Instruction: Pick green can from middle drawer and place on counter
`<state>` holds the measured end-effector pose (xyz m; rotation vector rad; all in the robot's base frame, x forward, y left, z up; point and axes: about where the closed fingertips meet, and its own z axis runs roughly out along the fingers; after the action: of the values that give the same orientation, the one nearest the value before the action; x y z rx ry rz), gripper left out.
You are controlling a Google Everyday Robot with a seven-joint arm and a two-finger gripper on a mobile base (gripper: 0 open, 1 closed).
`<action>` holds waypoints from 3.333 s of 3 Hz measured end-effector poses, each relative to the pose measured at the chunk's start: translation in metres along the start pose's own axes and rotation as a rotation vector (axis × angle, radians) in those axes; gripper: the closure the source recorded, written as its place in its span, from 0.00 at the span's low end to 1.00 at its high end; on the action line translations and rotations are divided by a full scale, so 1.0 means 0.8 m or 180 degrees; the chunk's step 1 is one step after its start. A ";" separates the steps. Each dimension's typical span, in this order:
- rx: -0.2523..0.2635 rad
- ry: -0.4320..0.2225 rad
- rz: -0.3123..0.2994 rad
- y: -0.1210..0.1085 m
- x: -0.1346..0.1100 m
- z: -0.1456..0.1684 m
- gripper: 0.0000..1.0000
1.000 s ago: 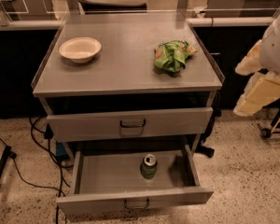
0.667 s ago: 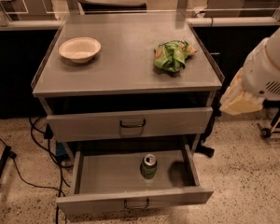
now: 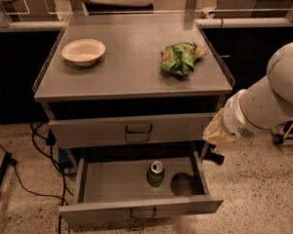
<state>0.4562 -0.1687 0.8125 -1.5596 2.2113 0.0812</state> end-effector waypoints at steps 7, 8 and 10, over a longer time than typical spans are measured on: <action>-0.0127 0.0005 0.0270 -0.016 0.127 0.277 1.00; -0.0117 0.0005 0.0266 -0.016 0.129 0.280 1.00; -0.0086 -0.0138 0.0301 -0.022 0.148 0.325 1.00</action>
Offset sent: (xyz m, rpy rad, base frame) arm 0.0052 -0.0115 -0.0262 -0.1105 -0.0756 0.0287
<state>0.5206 -0.2045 0.5357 -1.4530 2.2581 0.1721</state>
